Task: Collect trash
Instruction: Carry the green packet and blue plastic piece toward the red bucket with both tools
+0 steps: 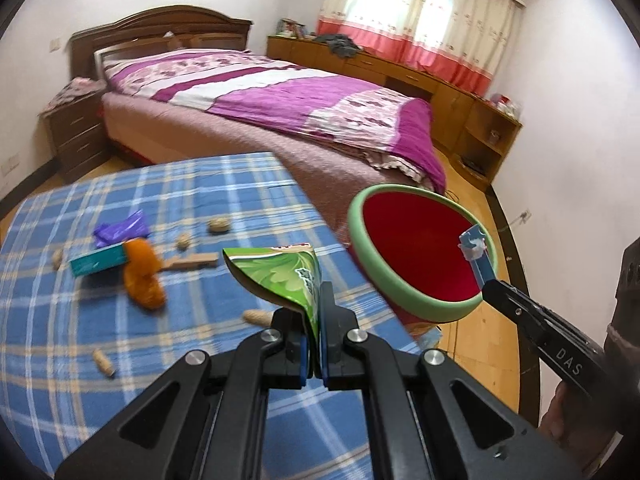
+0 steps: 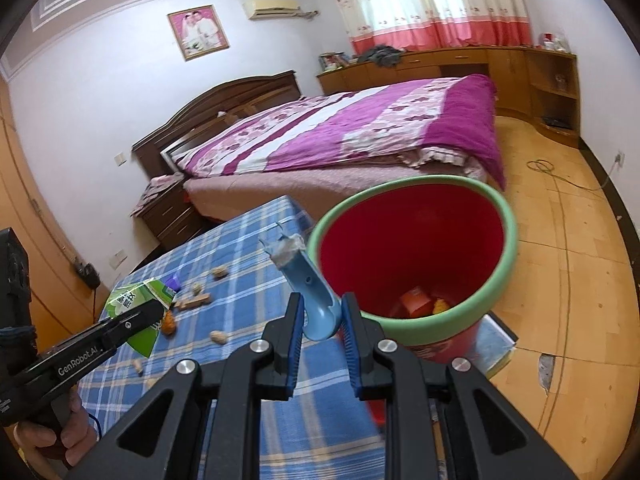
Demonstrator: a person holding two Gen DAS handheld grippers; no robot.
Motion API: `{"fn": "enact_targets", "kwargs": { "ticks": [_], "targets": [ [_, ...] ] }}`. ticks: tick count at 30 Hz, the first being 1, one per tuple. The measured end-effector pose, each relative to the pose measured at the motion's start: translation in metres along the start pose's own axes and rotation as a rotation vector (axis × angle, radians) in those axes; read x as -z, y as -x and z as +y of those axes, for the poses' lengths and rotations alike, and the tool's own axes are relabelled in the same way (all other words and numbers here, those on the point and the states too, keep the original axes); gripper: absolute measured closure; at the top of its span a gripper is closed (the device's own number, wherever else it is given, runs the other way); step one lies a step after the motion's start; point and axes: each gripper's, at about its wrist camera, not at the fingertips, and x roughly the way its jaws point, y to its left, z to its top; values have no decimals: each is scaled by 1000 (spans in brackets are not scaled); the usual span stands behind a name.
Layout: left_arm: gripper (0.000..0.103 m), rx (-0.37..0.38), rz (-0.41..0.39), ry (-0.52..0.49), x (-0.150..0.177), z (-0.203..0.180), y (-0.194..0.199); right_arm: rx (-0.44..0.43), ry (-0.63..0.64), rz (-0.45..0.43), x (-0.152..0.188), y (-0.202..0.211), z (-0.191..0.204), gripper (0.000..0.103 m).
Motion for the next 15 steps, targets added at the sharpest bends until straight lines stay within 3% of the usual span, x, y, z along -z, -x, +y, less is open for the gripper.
{"fn": "enact_targets", "kwargs": {
  "ticks": [15],
  "targets": [
    [100, 97, 81, -107, -19, -71, -76, 61, -107, 2, -12, -16, -64, 82]
  ]
}}
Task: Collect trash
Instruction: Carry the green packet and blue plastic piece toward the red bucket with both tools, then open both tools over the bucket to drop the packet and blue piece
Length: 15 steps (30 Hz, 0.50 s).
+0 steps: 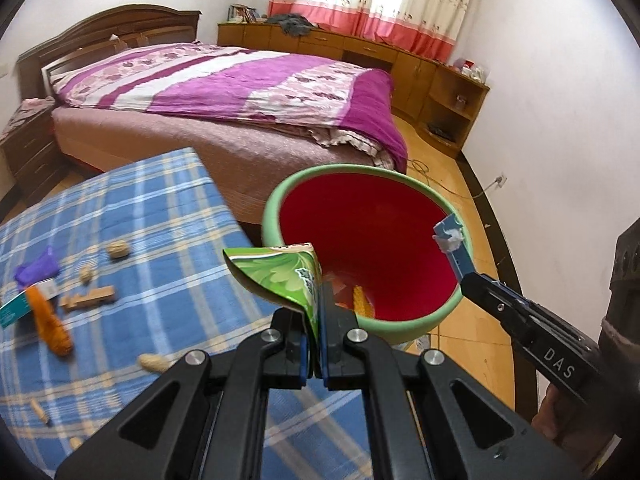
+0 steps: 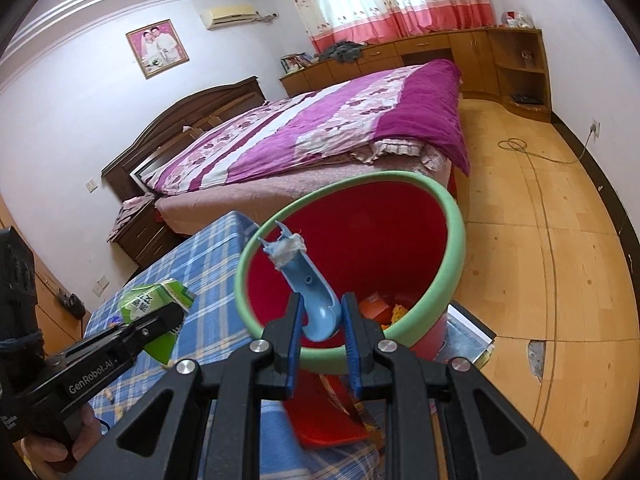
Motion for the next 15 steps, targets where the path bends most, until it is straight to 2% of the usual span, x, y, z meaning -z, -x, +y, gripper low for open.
{"fn": "enact_targets", "kwargs": {
  "ticks": [15],
  "targets": [
    [100, 28, 51, 1, -16, -20, -54, 15, -21, 55, -13, -30, -30, 81]
  ]
}}
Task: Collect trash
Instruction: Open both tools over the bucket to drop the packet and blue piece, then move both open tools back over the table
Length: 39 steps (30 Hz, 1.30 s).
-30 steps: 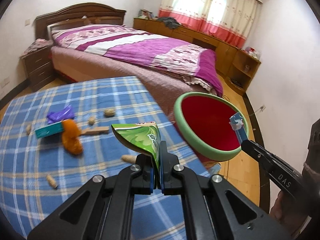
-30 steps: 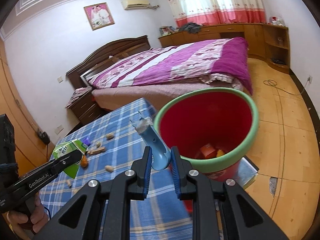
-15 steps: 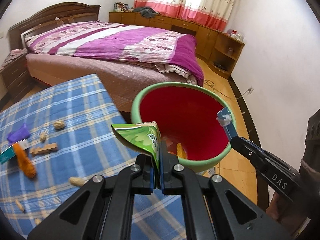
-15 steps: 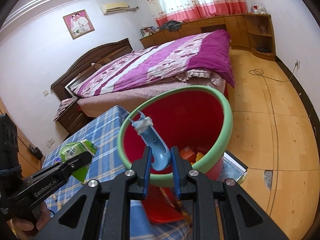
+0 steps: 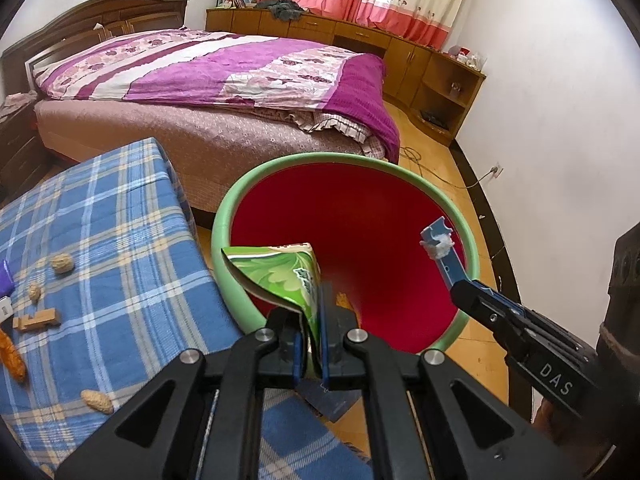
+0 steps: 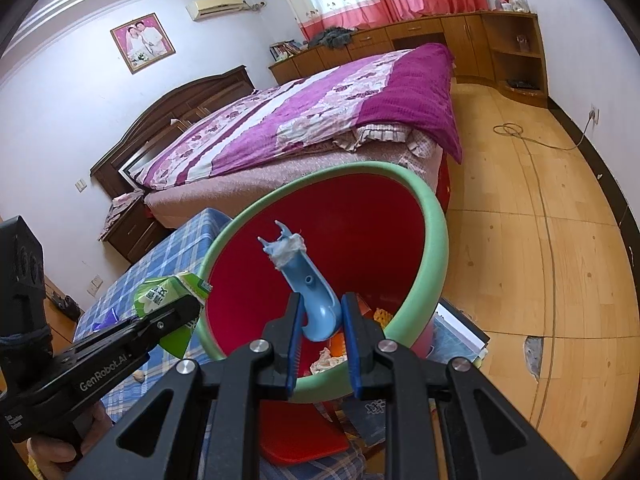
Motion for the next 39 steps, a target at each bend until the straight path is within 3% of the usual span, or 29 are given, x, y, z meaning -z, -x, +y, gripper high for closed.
{"fn": "enact_targets", "kwargs": {
  "ticks": [3, 6, 8, 9, 23, 30, 39],
  "targets": [
    [100, 5, 10, 4, -2, 0, -6, 1, 0, 5, -2, -3, -3, 81],
    [91, 2, 21, 7, -3, 0, -9, -1, -1, 7, -4, -3, -3, 81],
    [71, -6, 23, 11, -3, 0, -11, 0, -3, 6, -4, -3, -2, 81],
    [69, -11, 20, 14, -3, 0, -11, -1, -5, 6, -4, -2, -2, 80],
    [68, -27, 1, 30, 3, 10, 17, -23, -28, -21, -3, 11, 2, 65],
    [68, -59, -20, 69, 14, 29, 44, -44, -29, -31, 5, 22, 15, 53],
    [68, -114, -58, 139, 30, 67, 81, -81, 8, -29, 16, 30, 46, 47]
  ]
}}
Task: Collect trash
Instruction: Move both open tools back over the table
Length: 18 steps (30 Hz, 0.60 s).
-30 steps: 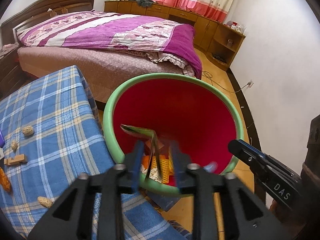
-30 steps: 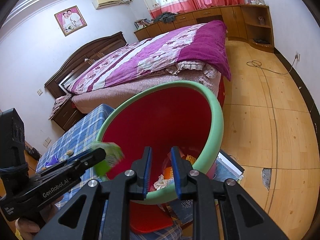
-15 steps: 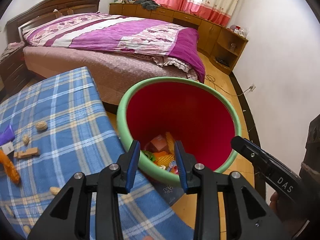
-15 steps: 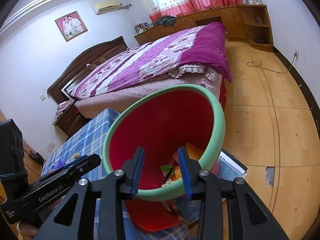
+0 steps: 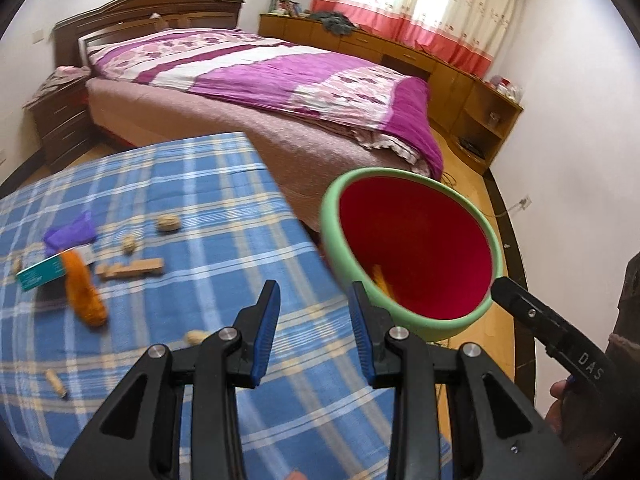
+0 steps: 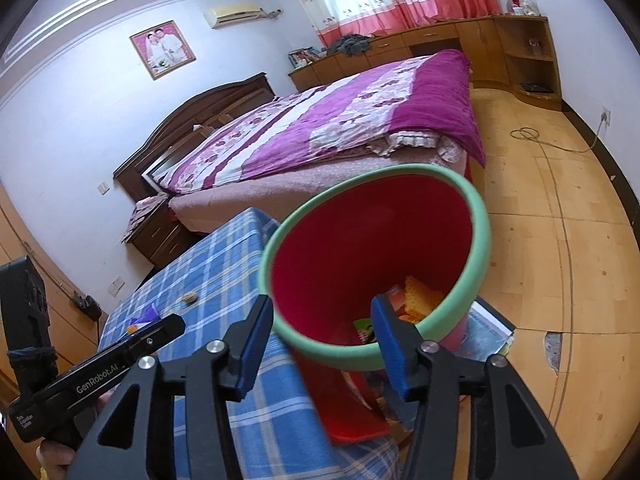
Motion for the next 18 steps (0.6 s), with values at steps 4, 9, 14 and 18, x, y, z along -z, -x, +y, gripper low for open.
{"fn": "enact_targets", "kwargs": {
  "ticks": [4, 9, 14, 18],
  "targets": [
    [68, -32, -14, 33, 5, 22, 13, -21, 25, 10, 6, -1, 20, 47],
    [68, -80, -28, 74, 11, 54, 26, -41, 48, 22, 15, -4, 41, 45],
    [68, -119, -31, 115, 16, 84, 33, -47, 70, 40, 23, -9, 61, 43],
    [68, -147, -24, 146, 15, 108, 31, -51, 87, 57, 28, -17, 73, 43]
  ]
}}
